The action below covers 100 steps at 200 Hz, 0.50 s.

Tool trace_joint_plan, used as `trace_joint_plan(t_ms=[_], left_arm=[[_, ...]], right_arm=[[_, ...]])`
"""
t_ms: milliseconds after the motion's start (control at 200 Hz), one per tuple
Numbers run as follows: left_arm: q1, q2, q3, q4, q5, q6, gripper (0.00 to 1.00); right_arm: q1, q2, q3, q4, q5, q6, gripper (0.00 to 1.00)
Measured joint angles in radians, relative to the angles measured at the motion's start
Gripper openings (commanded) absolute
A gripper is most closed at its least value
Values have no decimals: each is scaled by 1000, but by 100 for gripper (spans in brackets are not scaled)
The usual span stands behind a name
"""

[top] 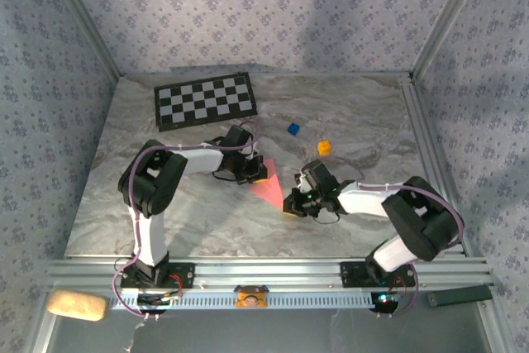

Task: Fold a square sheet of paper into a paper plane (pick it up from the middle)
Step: Fourth fold the wing at the center of the table.

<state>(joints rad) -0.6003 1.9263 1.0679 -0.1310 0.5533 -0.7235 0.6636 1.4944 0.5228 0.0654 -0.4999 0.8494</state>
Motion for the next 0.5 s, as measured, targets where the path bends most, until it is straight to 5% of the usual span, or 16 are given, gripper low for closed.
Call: trace_joint_plan(t_ms=[500], left_arm=[[5, 0, 0, 0, 0, 0, 0]], right_arm=[[6, -90, -4, -81, 82, 85, 31]])
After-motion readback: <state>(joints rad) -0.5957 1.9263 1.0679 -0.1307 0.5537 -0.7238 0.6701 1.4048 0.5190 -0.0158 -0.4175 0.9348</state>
